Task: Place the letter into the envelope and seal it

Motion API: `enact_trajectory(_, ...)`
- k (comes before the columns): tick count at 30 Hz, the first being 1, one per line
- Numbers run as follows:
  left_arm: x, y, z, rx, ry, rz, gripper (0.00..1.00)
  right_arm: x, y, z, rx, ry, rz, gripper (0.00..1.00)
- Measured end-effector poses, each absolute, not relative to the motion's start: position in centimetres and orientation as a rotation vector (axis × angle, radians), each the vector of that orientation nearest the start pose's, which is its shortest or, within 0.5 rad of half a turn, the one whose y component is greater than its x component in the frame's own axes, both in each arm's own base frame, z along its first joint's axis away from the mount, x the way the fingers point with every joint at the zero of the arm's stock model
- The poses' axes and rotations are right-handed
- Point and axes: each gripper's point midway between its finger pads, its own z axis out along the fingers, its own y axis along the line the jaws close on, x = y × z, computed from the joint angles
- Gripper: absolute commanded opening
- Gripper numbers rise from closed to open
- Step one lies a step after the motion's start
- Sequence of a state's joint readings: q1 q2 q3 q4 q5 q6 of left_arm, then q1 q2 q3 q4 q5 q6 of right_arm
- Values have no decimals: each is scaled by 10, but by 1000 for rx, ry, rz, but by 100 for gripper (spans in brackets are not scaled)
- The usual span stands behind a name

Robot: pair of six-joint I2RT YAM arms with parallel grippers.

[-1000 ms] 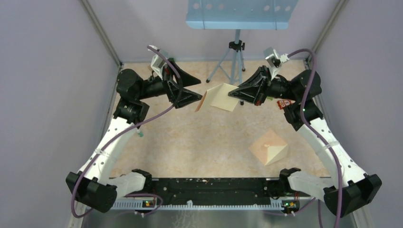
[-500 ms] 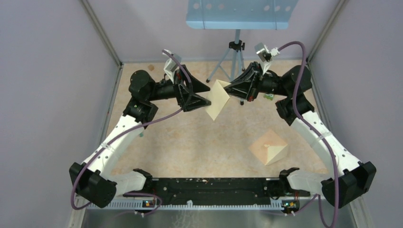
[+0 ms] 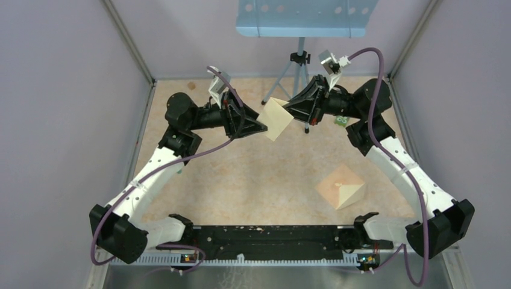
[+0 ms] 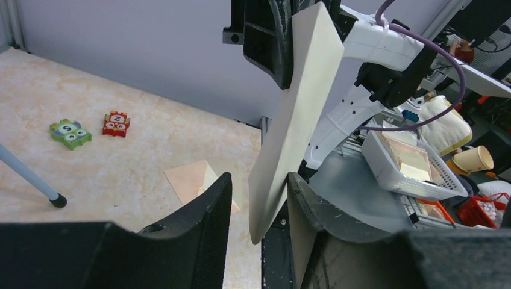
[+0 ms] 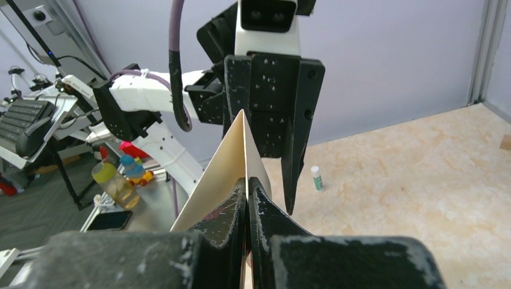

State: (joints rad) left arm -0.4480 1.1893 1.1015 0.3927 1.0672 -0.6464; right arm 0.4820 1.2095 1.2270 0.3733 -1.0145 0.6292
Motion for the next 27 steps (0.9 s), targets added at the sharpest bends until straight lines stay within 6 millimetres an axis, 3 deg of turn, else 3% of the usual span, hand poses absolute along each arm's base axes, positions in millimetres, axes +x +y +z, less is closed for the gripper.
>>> enact_trajectory(9, 205, -284, 405, 905, 1355, -1553, 28, 212, 297, 446, -899, 1276, 1510, 0)
enact_trajectory(16, 204, -284, 406, 906, 1354, -1558, 0, 214, 299, 442, -886, 1297, 1509, 0)
enact_trajectory(17, 204, -284, 406, 906, 1353, -1559, 0, 215, 299, 441, -882, 1299, 1504, 10)
enact_trajectory(20, 206, -284, 406, 895, 1355, -1558, 0, 223, 299, 438, -844, 1330, 1477, 60)
enact_trajectory(21, 207, -284, 406, 887, 1357, -1555, 0, 228, 300, 436, -819, 1350, 1458, 71)
enact_trajectory(23, 212, -284, 406, 852, 1367, -1546, 0, 240, 299, 431, -755, 1398, 1414, 84)
enact_trajectory(27, 225, -282, 404, 752, 1407, -1538, 0, 266, 283, 427, -578, 1483, 1282, 90)
